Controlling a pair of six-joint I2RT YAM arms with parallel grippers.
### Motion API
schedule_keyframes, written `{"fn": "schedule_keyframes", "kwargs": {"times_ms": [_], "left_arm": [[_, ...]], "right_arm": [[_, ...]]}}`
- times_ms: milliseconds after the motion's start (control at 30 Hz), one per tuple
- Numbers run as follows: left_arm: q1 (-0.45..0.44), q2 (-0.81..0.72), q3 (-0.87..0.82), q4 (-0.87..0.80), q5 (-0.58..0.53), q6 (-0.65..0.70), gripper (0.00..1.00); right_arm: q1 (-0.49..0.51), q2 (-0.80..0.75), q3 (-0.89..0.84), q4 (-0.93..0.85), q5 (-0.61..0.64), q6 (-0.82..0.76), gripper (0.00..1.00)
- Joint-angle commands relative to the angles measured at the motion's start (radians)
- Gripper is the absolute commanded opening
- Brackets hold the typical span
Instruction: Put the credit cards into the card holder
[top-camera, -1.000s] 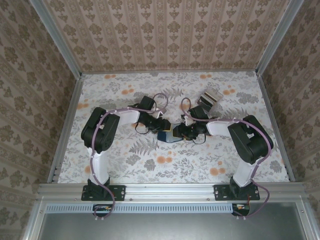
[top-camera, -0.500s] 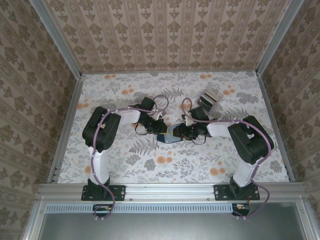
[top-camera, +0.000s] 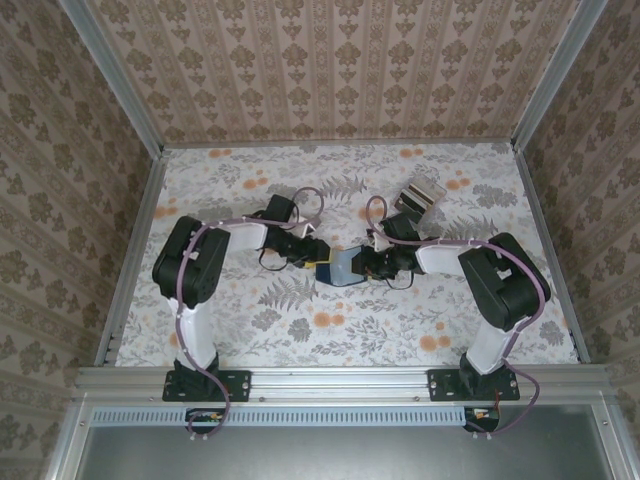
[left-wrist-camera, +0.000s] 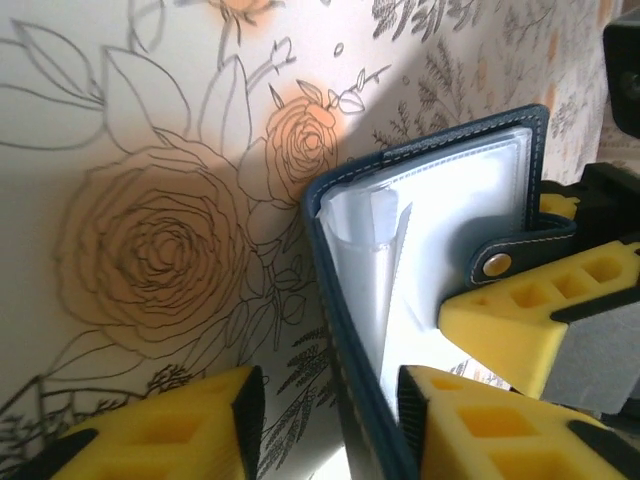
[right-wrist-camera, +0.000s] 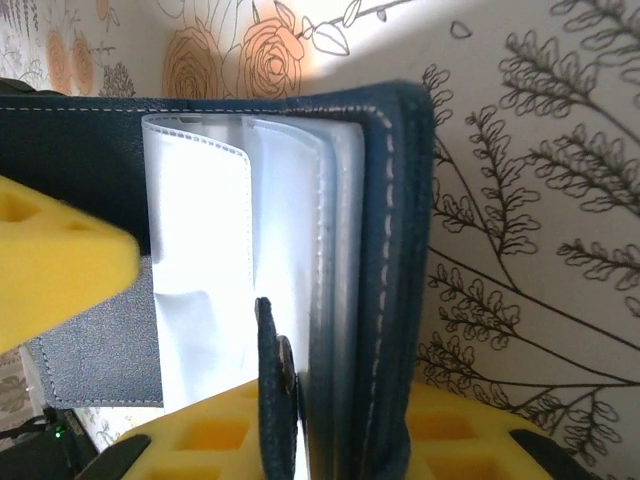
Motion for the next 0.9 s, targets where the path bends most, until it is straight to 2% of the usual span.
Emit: {"fn": "schedule_keyframes", "kwargs": {"times_ms": [0,100,167,400,467,567,700,767,867], "left_arm": [[0.020,-0.065,-0.049,0.088,0.069,-0.029,0.46],[0.015,-0.078,-0.033,0.049,0.081,0.014,0.48],[0.007,-0.077,-0.011,-0.009,0.043,0.043,0.48],[-0.025,-0.064,0.004,0.017,0.018,0.002,0.50],[-0.040,-0.055,0.033,-0.013,-0.022,-0.001,0.53],[-0.062,-0.004,0.105,-0.074,-0.017,0.025,0.54],[-0.060,0.000,0.075,0.000,-0.001,-0.026,0.55],[-0.059,0.021,0.084,-0.003,0.019,-0.032,0.56],[-0.057,0.032,0.080,0.025,0.043,-0.059,0.53]], "right_arm": [[-0.003,-0.033,-0.011,-0.055,0.052,-0.002,0.24],[0.001,-0.053,-0.012,-0.076,0.069,-0.014,0.24],[0.004,-0.071,-0.011,-0.088,0.081,-0.015,0.24],[0.008,-0.147,0.004,-0.127,0.082,-0.008,0.21],[0.008,-0.181,-0.004,-0.106,0.044,-0.004,0.19],[0.008,-0.227,-0.009,-0.104,0.033,-0.002,0.14],[0.006,-0.234,0.010,-0.156,0.044,-0.041,0.11],[0.007,-0.219,0.024,-0.210,0.075,-0.050,0.09],[0.009,-0.213,0.047,-0.318,0.194,-0.031,0.04]]}}
